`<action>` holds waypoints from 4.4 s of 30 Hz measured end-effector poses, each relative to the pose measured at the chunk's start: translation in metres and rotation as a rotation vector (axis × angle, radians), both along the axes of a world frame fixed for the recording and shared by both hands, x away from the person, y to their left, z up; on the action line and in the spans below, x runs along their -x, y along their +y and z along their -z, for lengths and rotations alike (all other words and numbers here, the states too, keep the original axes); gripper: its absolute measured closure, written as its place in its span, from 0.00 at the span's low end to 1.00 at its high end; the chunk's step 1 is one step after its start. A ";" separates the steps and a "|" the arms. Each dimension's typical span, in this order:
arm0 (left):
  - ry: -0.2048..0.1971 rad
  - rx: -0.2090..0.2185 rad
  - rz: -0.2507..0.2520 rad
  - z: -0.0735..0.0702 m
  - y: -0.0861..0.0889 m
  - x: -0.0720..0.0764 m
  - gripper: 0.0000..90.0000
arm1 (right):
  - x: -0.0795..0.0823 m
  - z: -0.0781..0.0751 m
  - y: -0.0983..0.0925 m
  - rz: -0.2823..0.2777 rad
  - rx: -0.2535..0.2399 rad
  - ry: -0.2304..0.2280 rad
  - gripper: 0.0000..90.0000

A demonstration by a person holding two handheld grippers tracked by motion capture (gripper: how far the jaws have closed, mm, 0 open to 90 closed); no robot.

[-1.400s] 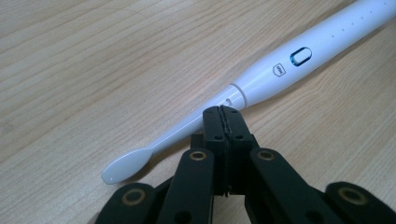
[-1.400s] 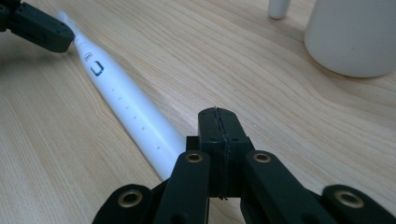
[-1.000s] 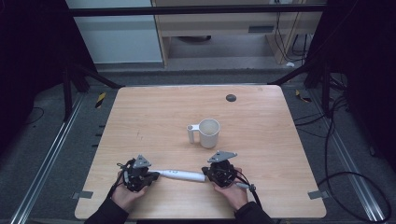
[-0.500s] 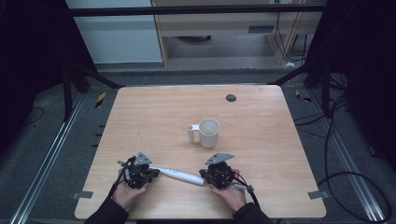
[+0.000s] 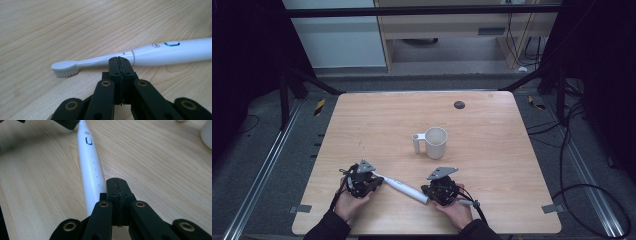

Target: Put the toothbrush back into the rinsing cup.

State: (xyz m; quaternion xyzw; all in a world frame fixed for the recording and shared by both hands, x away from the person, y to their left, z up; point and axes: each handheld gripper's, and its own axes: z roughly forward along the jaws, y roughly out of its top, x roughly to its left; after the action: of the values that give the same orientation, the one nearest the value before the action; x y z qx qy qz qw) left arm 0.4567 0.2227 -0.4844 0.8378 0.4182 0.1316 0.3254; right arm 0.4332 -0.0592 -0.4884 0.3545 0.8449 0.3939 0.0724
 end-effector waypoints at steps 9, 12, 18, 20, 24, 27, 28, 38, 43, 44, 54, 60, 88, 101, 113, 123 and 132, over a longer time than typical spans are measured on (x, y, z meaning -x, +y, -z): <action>-0.001 0.006 -0.009 0.001 -0.002 -0.005 0.99 | 0.003 0.000 0.005 -0.021 -0.005 0.002 1.00; -0.003 0.009 -0.011 0.001 -0.003 -0.007 0.99 | 0.004 0.000 0.006 -0.026 -0.006 0.003 1.00; -0.013 0.009 -0.011 0.000 -0.008 -0.012 0.99 | 0.006 0.000 0.009 -0.038 -0.012 0.005 1.00; -0.012 0.007 -0.006 0.000 -0.009 -0.013 0.99 | 0.007 0.000 0.010 -0.044 -0.012 0.004 1.00; -0.013 0.006 -0.003 0.000 -0.012 -0.015 0.99 | 0.008 0.001 0.012 -0.052 -0.017 0.007 1.00; -0.014 0.008 -0.002 0.000 -0.014 -0.016 0.99 | 0.009 0.001 0.013 -0.056 -0.018 0.008 1.00; -0.013 0.008 -0.001 0.000 -0.014 -0.017 0.99 | 0.009 0.001 0.013 -0.056 -0.018 0.008 1.00; -0.015 0.012 0.000 0.000 -0.014 -0.017 0.99 | 0.011 0.002 0.020 -0.074 -0.025 0.021 1.00; -0.015 0.012 0.001 0.000 -0.014 -0.017 0.99 | 0.013 0.002 0.025 -0.088 -0.029 0.018 1.00; -0.015 0.013 0.001 0.000 -0.014 -0.017 0.99 | 0.013 0.002 0.026 -0.088 -0.029 0.019 1.00; -0.021 0.012 0.000 0.000 -0.016 -0.018 0.99 | 0.015 0.002 0.033 -0.110 -0.032 0.020 1.00; -0.027 0.018 -0.002 0.000 -0.020 -0.022 0.99 | 0.016 0.002 0.037 -0.120 -0.036 0.019 1.00; -0.030 0.019 0.006 0.000 -0.024 -0.028 0.99 | 0.019 0.005 0.058 -0.152 -0.063 0.022 1.00; -0.033 0.022 0.008 -0.001 -0.024 -0.028 0.99 | 0.021 0.008 0.072 -0.166 -0.072 0.020 1.00; -0.034 0.020 0.008 -0.001 -0.024 -0.028 0.99 | 0.020 0.010 0.077 -0.173 -0.075 0.020 1.00; -0.039 0.024 0.006 -0.002 -0.022 -0.028 0.99 | 0.019 0.010 0.088 -0.188 -0.083 0.015 1.00; -0.041 0.027 0.006 -0.003 -0.021 -0.028 0.99 | 0.021 0.012 0.096 -0.207 -0.088 0.013 1.00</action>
State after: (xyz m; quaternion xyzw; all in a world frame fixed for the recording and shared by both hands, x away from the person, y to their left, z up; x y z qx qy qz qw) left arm 0.4845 0.2020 -0.4816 0.8316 0.4108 0.1422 0.3455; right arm 0.4126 0.0372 -0.5002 0.2707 0.8594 0.4337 0.0103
